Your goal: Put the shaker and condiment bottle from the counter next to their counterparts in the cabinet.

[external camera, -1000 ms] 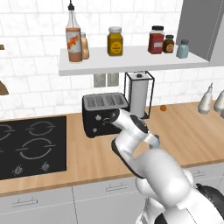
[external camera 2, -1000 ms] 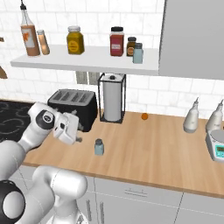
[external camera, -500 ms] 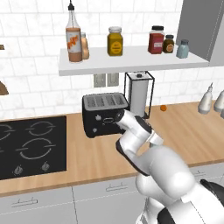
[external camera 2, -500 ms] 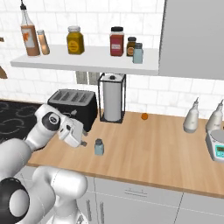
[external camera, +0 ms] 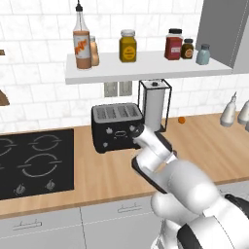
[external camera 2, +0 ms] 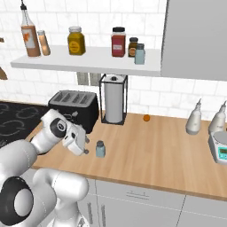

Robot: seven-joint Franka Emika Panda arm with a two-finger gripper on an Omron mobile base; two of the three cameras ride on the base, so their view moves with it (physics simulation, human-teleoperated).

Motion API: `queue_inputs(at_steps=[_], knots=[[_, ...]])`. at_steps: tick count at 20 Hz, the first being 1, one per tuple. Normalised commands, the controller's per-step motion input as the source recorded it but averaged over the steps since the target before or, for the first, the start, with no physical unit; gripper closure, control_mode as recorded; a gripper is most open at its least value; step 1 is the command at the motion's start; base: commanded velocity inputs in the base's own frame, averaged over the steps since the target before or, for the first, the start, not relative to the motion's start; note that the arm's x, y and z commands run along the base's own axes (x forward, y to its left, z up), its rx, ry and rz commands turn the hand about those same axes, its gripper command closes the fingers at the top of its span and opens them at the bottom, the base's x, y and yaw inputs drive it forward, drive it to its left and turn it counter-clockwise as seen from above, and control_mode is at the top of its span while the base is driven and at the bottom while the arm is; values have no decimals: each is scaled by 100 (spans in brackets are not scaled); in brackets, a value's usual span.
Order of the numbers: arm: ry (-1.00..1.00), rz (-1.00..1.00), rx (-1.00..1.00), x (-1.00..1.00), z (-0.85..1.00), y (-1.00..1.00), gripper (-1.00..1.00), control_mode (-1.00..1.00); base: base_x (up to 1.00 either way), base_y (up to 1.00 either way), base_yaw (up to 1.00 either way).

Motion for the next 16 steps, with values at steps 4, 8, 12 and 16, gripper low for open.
queue_inputs(at_steps=[4, 8, 12, 16], knots=[[0, 0, 6, 13, -5, 0, -100, -100, 0, 0, 0], [0, 0, 5, 9, -6, 0, -100, -100, 0, 0, 0], [0, 0, 12, 26, -10, 1, -100, -100, 0, 0, 0], [0, 0, 9, 32, -6, 0, -100, -100, 0, 0, 0]])
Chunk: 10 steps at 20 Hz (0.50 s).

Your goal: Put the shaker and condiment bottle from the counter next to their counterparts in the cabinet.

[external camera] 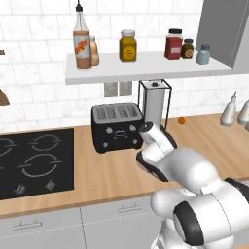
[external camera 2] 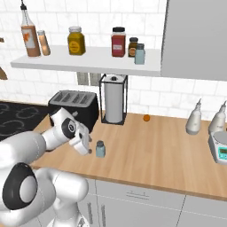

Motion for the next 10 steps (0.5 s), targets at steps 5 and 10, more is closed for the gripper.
queue_inputs(at_steps=[5, 10], knots=[[-1, 0, 9, 24, -6, 0, -100, -100, 0, 0, 0], [0, 0, 0, 1, -7, -5, -100, -100, 0, 0, 0]])
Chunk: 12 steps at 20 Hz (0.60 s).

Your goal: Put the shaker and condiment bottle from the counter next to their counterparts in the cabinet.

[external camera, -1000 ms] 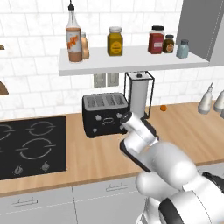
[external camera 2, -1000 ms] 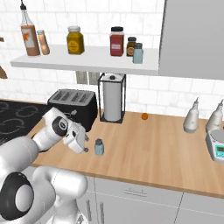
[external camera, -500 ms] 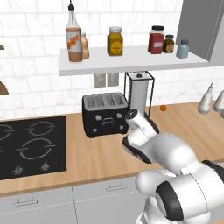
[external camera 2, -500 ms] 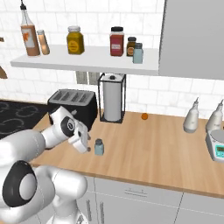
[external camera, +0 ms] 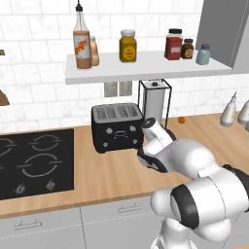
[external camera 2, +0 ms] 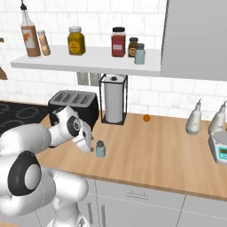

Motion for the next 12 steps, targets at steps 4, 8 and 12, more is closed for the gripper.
queue_inputs(at_steps=[4, 8, 12], knots=[[0, 0, 0, 0, -16, -13, -100, -100, 0, 0, 0], [0, 0, 0, 0, -16, -11, -100, -100, 0, 0, 0], [0, 0, 0, 3, -6, 0, -100, -100, 0, 0, 0]])
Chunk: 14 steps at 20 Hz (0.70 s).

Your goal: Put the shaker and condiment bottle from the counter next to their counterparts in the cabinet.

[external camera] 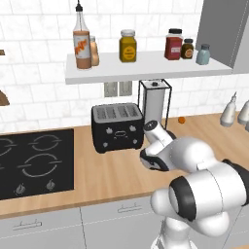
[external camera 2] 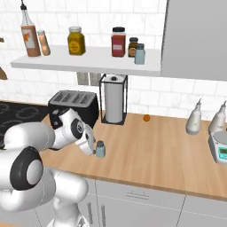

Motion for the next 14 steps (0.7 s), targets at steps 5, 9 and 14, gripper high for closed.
queue_inputs(at_steps=[5, 9, 14], knots=[[0, 0, 0, 1, -3, 0, -100, -100, 0, 0, 0], [0, 0, 0, 7, 0, -13, -100, -100, 0, 0, 0], [0, 0, 0, 9, 0, -17, -100, -100, 0, 0, 0]])
